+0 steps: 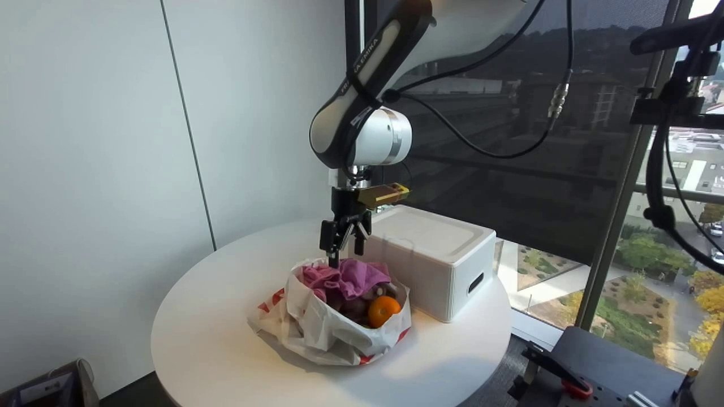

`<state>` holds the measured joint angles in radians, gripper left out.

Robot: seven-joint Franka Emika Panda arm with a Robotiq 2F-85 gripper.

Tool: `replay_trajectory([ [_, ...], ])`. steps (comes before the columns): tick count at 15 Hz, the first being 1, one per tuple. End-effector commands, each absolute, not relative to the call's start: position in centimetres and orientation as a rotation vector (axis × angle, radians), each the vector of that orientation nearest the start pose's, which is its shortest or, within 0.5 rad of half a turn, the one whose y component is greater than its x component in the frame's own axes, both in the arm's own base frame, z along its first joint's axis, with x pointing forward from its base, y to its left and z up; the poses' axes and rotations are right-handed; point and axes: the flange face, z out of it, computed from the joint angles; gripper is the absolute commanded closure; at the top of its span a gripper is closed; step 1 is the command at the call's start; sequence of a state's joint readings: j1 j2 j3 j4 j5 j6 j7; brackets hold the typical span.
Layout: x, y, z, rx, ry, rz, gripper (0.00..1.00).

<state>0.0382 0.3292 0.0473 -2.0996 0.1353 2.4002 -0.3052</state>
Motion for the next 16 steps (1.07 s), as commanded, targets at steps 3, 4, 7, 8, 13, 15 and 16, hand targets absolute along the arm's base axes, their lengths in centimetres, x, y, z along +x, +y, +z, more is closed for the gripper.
replay_trajectory([
  [3, 61.8, 5.4, 23.5, -3.008, -0.427, -0.121, 0.0],
  [4, 62.2, 5.3, 22.9, -3.007, -0.422, -0.122, 0.0],
  [7, 62.6, 5.2, 21.1, -2.989, -0.407, -0.073, 0.0],
  [8, 62.7, 5.4, 20.6, -2.981, -0.407, -0.062, 0.0],
  [13, 62.8, 5.3, 19.2, -2.989, -0.435, -0.036, 0.26],
  [15, 62.6, 5.2, 19.4, -2.989, -0.443, -0.033, 0.42],
  [16, 62.4, 5.2, 19.6, -2.991, -0.449, -0.037, 0.49],
])
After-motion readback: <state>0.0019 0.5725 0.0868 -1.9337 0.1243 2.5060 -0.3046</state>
